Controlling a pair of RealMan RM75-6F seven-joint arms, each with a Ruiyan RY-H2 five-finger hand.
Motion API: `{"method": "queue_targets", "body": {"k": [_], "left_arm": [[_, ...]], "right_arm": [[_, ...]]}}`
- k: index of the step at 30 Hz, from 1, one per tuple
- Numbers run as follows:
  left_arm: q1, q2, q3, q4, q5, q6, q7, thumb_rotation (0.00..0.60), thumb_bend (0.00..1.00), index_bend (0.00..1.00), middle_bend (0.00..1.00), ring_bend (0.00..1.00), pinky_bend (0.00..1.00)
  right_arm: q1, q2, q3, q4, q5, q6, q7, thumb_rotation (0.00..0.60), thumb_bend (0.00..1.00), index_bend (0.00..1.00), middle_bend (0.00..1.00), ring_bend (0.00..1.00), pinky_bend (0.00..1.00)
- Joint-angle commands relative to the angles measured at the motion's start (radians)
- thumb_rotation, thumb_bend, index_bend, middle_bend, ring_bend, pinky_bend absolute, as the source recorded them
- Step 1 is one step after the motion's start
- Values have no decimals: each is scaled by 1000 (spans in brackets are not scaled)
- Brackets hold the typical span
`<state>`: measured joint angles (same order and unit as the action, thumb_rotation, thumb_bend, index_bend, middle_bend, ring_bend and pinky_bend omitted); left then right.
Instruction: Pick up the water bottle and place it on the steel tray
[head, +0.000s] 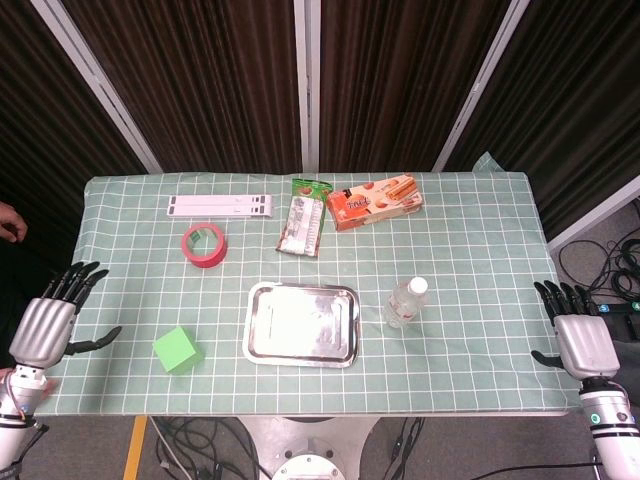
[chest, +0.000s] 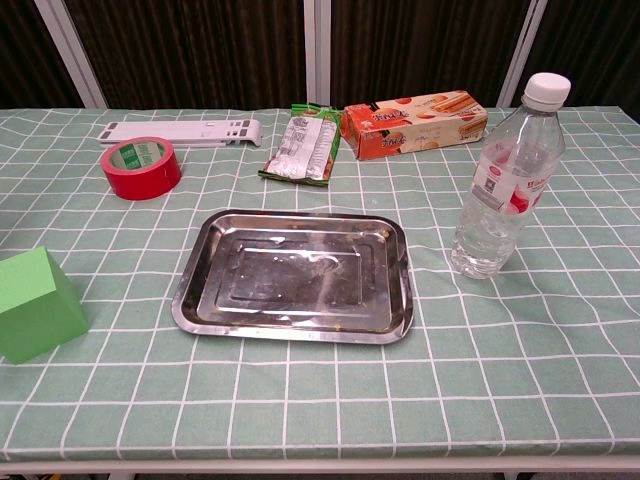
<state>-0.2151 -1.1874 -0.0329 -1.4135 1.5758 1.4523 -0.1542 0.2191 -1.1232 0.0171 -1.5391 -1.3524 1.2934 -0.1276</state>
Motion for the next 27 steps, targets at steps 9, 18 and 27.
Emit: {"method": "queue_targets", "body": {"k": [9,18,27], "left_arm": [[5,5,2,-16,7,13,12,361,228,182,187,96,162],[0,4,0,-8,2,3,-2,365,228,182,187,97,162],[-5,-13,4,15,11,0,-13,362,227,182,187,96,162]], "right_arm": [[-9,7,11,-17,-43,21,58,600,0,0,81,0,0],[29,-166,42,181,-193,49,898,600,0,0,94,0,0],[110,-403,62,422,-168,-63,1194,600,0,0,113,0,0]]}}
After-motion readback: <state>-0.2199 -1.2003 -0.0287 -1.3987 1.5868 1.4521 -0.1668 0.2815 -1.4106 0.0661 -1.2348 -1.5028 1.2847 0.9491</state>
